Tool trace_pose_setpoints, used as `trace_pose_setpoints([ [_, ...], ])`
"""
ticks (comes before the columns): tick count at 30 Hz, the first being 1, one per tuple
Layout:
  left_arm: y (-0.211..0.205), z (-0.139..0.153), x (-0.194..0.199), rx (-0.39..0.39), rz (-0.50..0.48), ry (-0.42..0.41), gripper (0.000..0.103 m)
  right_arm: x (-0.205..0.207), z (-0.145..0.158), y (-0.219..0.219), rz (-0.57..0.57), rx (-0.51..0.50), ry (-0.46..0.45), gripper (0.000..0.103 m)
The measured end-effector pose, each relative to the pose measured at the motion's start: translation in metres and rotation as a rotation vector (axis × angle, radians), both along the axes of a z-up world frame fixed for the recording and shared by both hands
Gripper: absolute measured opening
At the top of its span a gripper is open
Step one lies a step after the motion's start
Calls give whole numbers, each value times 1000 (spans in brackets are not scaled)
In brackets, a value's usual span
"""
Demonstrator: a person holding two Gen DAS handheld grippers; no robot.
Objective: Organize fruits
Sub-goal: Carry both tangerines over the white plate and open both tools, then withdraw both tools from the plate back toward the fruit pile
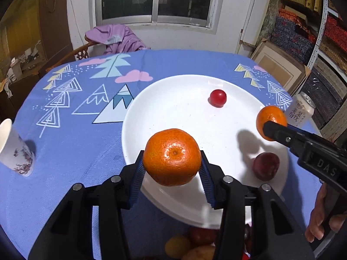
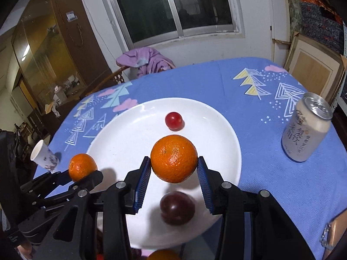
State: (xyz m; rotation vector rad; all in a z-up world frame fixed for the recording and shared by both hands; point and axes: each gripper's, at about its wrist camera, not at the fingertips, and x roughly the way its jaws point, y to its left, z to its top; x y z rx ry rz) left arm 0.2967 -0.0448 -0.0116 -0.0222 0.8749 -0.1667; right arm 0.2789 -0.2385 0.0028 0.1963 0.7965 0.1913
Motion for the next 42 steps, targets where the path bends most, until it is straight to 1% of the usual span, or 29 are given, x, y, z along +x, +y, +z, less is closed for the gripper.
trace_pose_setpoints([
  [2,2,-7,4,-12,-1,18,47,6,-7,1,7,-2,14,44],
  [4,2,-11,7,-13,-5,12,51,11,-12,2,13,-9,31,46],
  [6,4,-9,6,-36,-22,8,61,12,-15,0,-1,5,30,46],
  [8,6,-6,3,-51,-22,-4,67,14,-14,-1,-11,12,22,46],
  [11,8,-1,-1,-65,-28,-13,68,10,-8,-4,-24,16,4,46],
  [14,17,13,-8,-97,-11,-29,68,0,11,-7,-29,51,-36,46],
  [16,25,29,-17,-115,8,-62,68,-13,30,-9,-21,76,-71,49],
  [17,29,36,-21,-117,15,-77,70,-23,40,-9,-16,88,-94,57],
  [18,34,46,-29,-114,27,-100,76,-31,48,-10,-14,97,-114,63],
  [19,39,53,-37,-110,41,-121,79,-46,60,-10,-8,104,-149,64],
  [20,44,61,-47,-106,58,-146,84,-59,68,-10,0,102,-173,66],
  [21,49,66,-57,-99,68,-160,87,-71,73,-10,8,99,-191,69],
  [22,53,68,-69,-87,70,-171,87,-87,77,-10,22,98,-213,71],
  [23,56,68,-81,-75,65,-178,87,-100,78,-10,27,99,-230,76],
  [24,60,66,-94,-64,63,-189,89,-112,77,-10,26,93,-240,77],
  [25,63,61,-107,-49,68,-200,90,-122,74,-11,25,81,-244,77],
  [26,67,53,-121,-13,76,-201,91,-132,70,-11,26,67,-247,80],
  [27,70,44,-133,18,81,-197,91,-145,62,-13,21,47,-254,86],
  [29,75,26,-148,54,95,-173,91,-164,45,-18,-12,17,-254,90],
  [30,77,17,-154,67,104,-158,91,-169,37,-21,-28,4,-239,91],
  [32,78,3,-159,87,107,-136,91,-175,22,-28,-38,9,-203,91],
  [33,76,-2,-159,99,103,-131,91,-176,19,-31,-48,16,-195,91],
  [35,68,-7,-160,129,82,-143,91,-177,17,-41,-81,51,-185,92],
  [36,64,-8,-161,147,71,-154,91,-175,17,-46,-93,72,-186,93],
  [39,51,-12,-163,225,51,-186,91,-172,15,-53,-120,104,-168,96],
  [42,46,-16,-158,246,41,-183,91,-169,10,-54,-110,141,-136,96],
])
